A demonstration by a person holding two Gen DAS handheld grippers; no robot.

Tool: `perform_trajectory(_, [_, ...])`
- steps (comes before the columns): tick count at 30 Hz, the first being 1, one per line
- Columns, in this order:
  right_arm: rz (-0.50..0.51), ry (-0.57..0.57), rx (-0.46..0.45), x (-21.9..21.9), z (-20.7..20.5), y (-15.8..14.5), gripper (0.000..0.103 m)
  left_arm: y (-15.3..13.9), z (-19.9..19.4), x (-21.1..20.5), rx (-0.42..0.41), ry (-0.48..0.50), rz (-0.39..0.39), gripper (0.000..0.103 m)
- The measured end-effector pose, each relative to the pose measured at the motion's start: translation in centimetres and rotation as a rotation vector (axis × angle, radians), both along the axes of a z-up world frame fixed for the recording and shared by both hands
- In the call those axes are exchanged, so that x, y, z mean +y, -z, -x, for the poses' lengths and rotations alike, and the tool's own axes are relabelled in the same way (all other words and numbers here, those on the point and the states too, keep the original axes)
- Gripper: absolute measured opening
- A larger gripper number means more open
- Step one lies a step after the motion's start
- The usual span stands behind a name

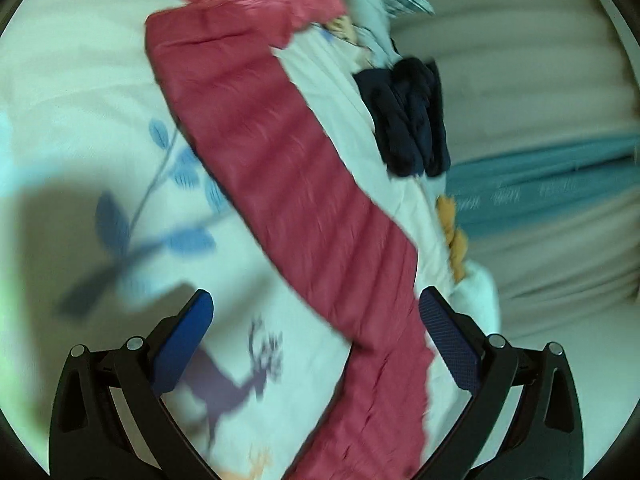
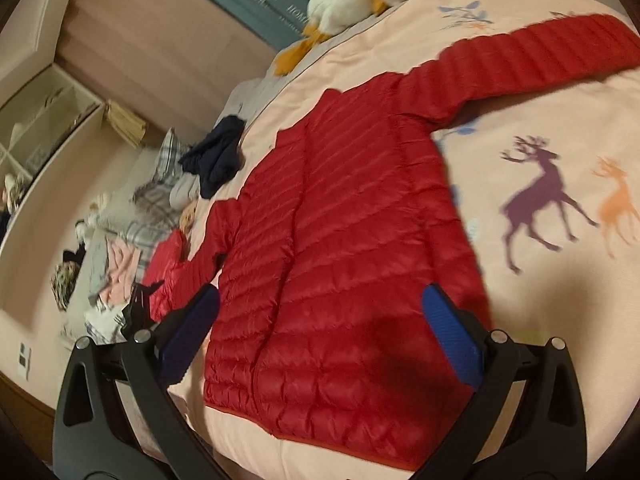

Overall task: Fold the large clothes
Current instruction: 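Reach the left gripper to a red jacket sleeve cuff and close, then lift the sleeve with the left gripper, fold it across the body, release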

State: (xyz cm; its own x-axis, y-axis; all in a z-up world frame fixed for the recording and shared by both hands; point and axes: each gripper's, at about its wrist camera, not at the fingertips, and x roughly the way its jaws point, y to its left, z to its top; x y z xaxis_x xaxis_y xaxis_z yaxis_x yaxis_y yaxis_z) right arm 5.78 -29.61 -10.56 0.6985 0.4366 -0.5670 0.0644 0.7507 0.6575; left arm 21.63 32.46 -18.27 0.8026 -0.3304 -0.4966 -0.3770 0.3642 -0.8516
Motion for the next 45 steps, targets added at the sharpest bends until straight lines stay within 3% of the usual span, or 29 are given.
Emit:
perform_trajectory(4, [0.042, -0.047, 0.011, 2.1, -1.9, 0.2, 0.101, 1.7, -1.7, 2.7, -0.019, -0.031, 0.072, 0.102])
perform_trajectory(12, [0.109, -0.114, 0.042, 5.6, -4.8, 1.2, 0.101, 1.9, -6.5, 5.5, -0.016, -0.097, 0.032, 0.102])
perform_trajectory(18, [0.129, -0.145, 0.054, 7.3, -6.9, 1.4, 0.101, 1.7, -7.3, 6.3, -0.012, -0.174, 0.013, 0.102])
perform_trajectory(21, [0.152, -0.159, 0.063, 8.1, -7.2, 1.4, 0.101, 1.8, -7.6, 6.1, 0.041, -0.181, -0.046, 0.084])
perform_trajectory(23, [0.174, -0.159, 0.066, 8.5, -7.2, 1.4, 0.101, 2.3, -7.6, 6.1, 0.087, -0.165, -0.075, 0.055])
perform_trajectory(26, [0.168, -0.156, 0.079, 8.5, -7.2, 1.7, 0.101, 3.5, -7.0, 7.1, 0.107, -0.166, -0.039, 0.026])
perform_trajectory(28, [0.155, -0.147, 0.093, 8.4, -7.1, 1.9, 0.101, 4.2, -6.6, 7.8, 0.109, -0.159, -0.011, 0.015])
perform_trajectory(30, [0.150, -0.142, 0.102, 8.3, -7.1, 2.0, 0.101, 4.5, -6.3, 8.2, 0.110, -0.147, -0.005, 0.011])
perform_trajectory(34, [0.176, -0.143, 0.091, 8.6, -6.6, 1.2, 0.101, 2.5, -6.0, 7.4, 0.147, -0.132, -0.112, 0.008])
perform_trajectory(38, [0.189, -0.148, 0.075, 9.0, -6.2, 0.6, 0.101, -2.0, -6.0, 5.1, 0.090, -0.082, -0.276, 0.008])
perform_trajectory(45, [0.193, -0.173, 0.058, 10.1, -5.6, 0.0, 0.101, -10.1, -5.1, 0.0, -0.064, 0.037, -0.496, 0.008])
